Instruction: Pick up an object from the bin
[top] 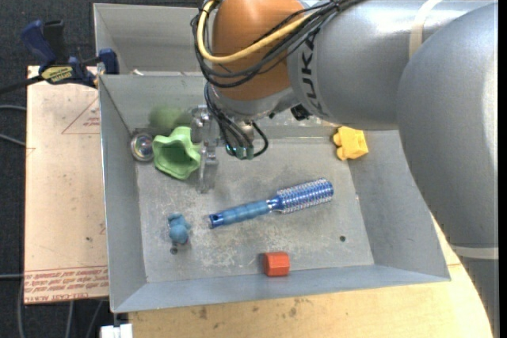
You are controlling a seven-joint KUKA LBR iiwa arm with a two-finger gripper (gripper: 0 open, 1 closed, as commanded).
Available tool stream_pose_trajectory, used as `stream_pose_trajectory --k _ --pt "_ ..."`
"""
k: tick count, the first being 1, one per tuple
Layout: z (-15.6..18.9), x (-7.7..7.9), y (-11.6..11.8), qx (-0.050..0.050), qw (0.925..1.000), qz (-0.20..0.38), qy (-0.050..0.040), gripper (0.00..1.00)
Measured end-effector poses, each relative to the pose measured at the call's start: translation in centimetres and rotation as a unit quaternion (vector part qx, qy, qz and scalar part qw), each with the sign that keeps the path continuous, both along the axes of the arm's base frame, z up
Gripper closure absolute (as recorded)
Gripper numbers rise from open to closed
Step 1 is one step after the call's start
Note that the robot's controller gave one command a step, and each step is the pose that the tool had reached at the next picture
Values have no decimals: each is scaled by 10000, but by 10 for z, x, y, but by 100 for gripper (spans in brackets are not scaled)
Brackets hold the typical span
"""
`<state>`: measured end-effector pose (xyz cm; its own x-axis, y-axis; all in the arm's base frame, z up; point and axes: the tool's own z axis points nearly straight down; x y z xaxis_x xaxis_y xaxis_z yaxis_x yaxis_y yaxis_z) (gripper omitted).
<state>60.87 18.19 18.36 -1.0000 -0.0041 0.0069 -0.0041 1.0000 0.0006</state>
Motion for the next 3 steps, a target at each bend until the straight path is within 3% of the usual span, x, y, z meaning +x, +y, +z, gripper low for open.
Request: stream_pose_trajectory --k 1,2,3 --pt "-119 32 2 -5 9990 454 -18 0" --pt "-114 9 52 10 9997 -246 -31 0" --pt "-113 11 45 -33 9996 -283 -39 100"
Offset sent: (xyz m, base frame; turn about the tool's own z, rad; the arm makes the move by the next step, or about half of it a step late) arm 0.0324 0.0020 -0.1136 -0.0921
